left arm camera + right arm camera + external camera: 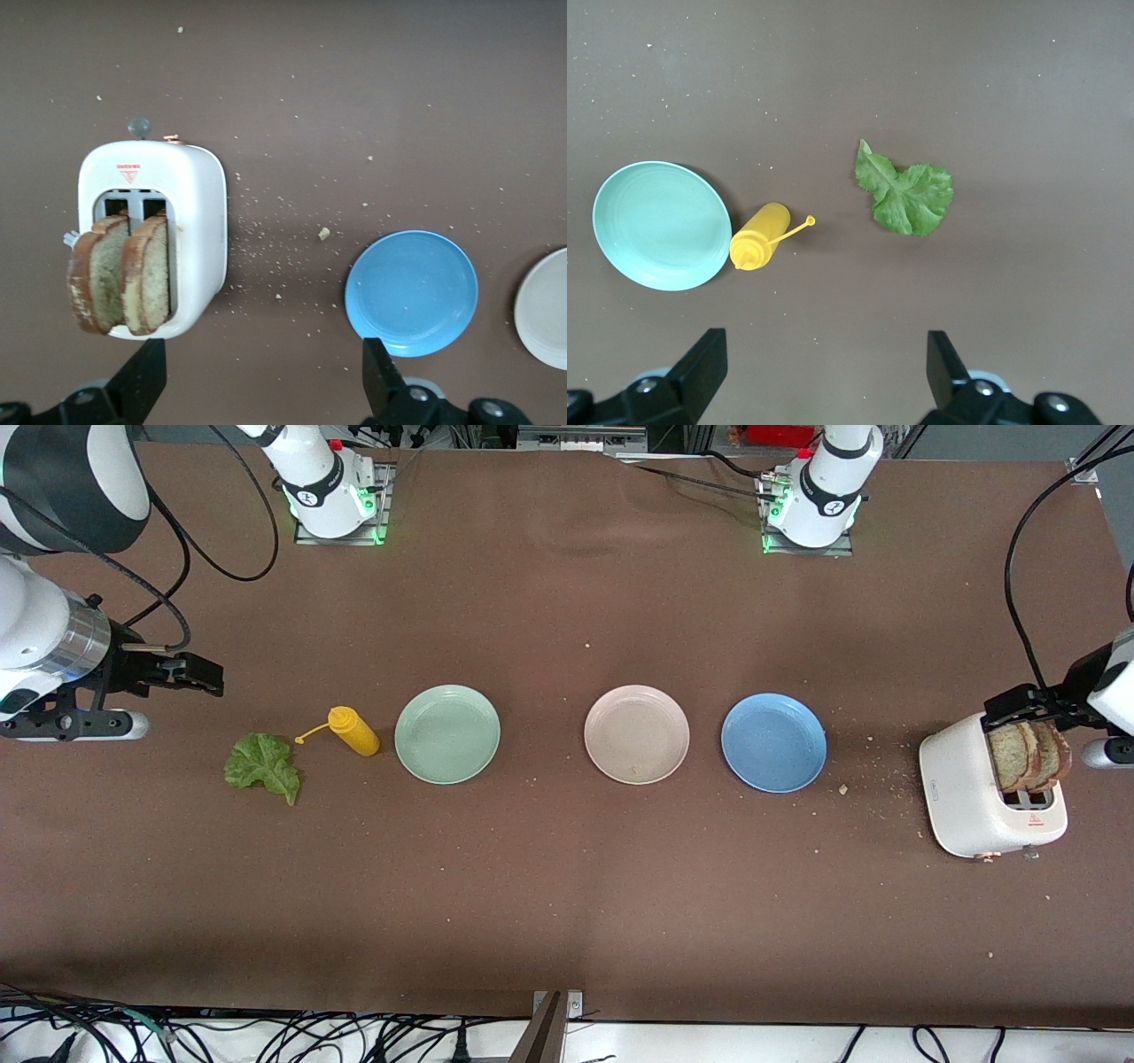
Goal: Make sandwich in beige plate with both arms
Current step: 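Move the left gripper down over the bread slice in the toaster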
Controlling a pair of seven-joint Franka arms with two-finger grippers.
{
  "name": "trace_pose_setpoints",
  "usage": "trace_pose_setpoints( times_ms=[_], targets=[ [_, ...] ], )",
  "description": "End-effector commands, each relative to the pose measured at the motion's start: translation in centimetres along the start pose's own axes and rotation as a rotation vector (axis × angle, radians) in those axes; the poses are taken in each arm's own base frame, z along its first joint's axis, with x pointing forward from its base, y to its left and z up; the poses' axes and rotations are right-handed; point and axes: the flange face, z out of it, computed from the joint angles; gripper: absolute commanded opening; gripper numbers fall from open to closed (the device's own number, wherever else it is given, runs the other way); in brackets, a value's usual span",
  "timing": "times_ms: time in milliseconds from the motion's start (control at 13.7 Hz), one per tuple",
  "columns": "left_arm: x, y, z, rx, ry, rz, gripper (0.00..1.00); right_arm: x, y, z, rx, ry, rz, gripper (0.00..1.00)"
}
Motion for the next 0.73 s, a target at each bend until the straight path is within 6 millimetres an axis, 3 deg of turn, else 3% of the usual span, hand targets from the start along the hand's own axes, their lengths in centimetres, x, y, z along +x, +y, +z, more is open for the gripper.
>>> trace_pose_setpoints(
  times_ms=[0,438,657],
  targets=[
    [0.8,-3.0,1.2,0.011,-0.007,0.010,0.97,-0.1,0.0,0.1,0.000,-0.002,-0.016,1.00],
    [2.2,-7.8,7.5,0.054,-0.044,-0.031,0.99,-0.1,0.0,0.2,0.002,-0.002,-0.016,1.00],
    [1.8,-8.2,10.7,0.049,-0.042,-0.033,0.98,-0.1,-0.1,0.2,0.003,-0.002,-0.016,1.00]
  ],
)
